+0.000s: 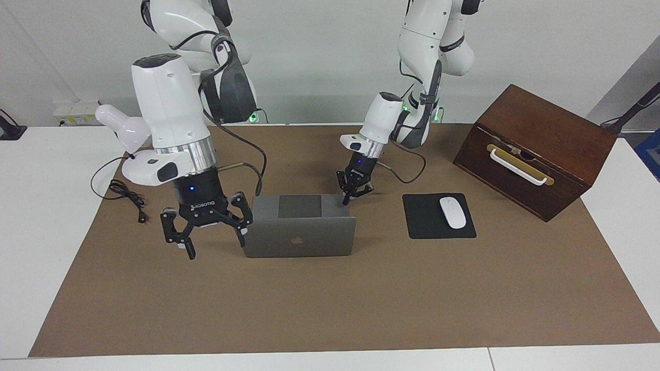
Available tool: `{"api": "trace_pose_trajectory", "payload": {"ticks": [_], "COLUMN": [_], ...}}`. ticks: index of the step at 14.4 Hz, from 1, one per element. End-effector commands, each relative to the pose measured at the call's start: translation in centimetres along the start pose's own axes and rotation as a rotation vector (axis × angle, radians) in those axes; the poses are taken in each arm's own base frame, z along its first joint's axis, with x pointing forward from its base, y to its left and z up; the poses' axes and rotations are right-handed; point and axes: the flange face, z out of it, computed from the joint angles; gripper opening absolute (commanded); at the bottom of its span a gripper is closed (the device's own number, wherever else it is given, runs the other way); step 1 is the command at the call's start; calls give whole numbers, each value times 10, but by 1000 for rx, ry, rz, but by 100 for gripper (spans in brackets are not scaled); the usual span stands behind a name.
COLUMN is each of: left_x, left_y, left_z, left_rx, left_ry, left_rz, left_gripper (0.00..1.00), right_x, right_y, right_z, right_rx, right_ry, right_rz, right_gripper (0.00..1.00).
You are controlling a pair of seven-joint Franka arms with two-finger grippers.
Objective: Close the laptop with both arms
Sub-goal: 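Reach the right gripper over the laptop screen's top edge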
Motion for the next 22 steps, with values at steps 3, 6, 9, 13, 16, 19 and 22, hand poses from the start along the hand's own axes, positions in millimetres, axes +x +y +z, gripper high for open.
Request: {"api": "trace_pose_trajectory", "payload": {"ticks": [3, 6, 9, 13, 16, 19, 22], "left_x": [-6, -10, -14, -32, -47, -48, -52], "left_y": [6, 11, 14, 13, 12, 12, 12], "left_z": [7, 9, 9, 9, 8, 8, 11], "left_rx": [-2, -8, -12, -9, -8, -8, -8], "left_ry": [11, 4, 1, -1, -18, -21, -28], "left_rz": [20, 28, 35, 33, 35, 35, 37], "left_gripper": [0, 0, 0, 0, 0, 0, 0], "right_x": [7, 7, 8, 7, 6, 6, 2], "right_y": [-12, -15, -26, -27, -25, -27, -35], "right_z": [12, 17, 23, 28, 29, 29, 36], "right_rx": [-5, -1, 0, -8, -11, -7, 6], "right_ry": [14, 11, 10, 8, 2, 0, -23], "right_rz": [36, 60, 73, 86, 87, 99, 128], "right_gripper": [100, 75, 13, 0, 4, 0, 0]}}
